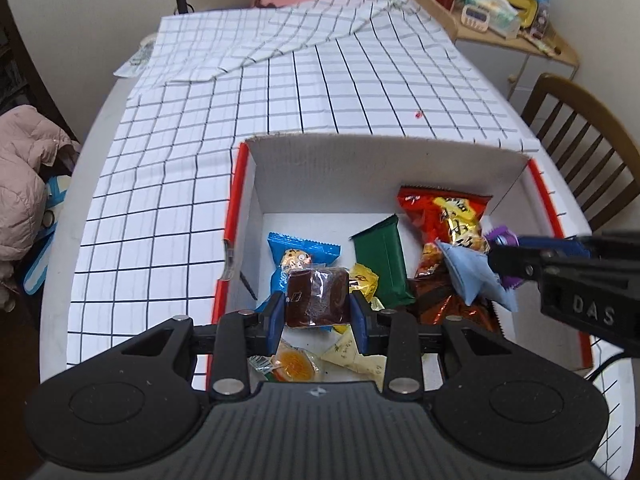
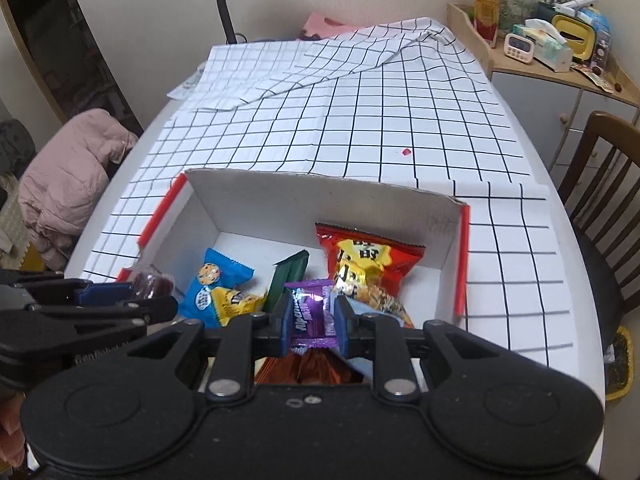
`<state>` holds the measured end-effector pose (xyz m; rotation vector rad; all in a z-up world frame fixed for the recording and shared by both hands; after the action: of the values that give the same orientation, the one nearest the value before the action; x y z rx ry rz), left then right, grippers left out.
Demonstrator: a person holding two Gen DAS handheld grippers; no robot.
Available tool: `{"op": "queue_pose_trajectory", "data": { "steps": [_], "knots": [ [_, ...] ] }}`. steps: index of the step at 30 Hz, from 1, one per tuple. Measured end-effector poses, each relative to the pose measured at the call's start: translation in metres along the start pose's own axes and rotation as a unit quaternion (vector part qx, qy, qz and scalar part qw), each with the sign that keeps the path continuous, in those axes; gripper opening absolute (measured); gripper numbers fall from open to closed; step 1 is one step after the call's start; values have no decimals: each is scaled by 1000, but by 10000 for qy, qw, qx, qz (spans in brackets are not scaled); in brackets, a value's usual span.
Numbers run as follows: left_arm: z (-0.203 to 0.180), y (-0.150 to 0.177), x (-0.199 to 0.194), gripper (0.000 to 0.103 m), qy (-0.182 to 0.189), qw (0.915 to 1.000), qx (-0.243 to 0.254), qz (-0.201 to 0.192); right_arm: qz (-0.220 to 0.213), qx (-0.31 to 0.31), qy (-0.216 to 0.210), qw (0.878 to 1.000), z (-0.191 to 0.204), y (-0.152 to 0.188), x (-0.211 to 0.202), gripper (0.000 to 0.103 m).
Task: Organize snacks
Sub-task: 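Carry the purple candy with the right tool while the left tool carries the brown candy over the box, then open both tools to drop the purple and brown candies into the box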
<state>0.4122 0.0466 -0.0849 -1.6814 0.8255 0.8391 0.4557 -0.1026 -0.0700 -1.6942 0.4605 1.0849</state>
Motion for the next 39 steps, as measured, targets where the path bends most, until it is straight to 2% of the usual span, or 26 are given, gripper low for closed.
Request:
{"op": "queue_pose_trajectory", "data": {
  "steps": [3,11,18,27,32,39],
  "knots": [
    [1,-1,10,33,85,9999,-10,98,58,-53,-23,10000,3,-7,13,21],
    [3,1,32,33,-3,9994,-19,343,263,-181,-38,9995,7,-10,36,21],
    [6,2,28,33,-33,9996,-53,262,437,-121,-112,9989,2,-9,41,22],
    [-3,9,7,36,158,9999,43,9,292,-107,-268,9992,3,-6,14,26],
    [-8,14,-11,47,273,9994,135,-172,156,-45,-293,9994,2,-2,-6,28],
    [-11,24,-41,49,469,9979,215,-396,-64,84,-340,9994,2,10,-38,33]
  ]
}}
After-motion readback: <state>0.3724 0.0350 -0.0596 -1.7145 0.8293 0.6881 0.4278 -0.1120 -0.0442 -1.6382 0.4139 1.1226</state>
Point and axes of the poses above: each gripper's, at about its wrist camera, not at the fingertips, and x roughly the way its jaws point, z to its left, y to its underside, the point moved 2 cm from there along x, roughly the way its jaws point, and after that the axes turned 14 degrees about y, right-handed, at the moved point
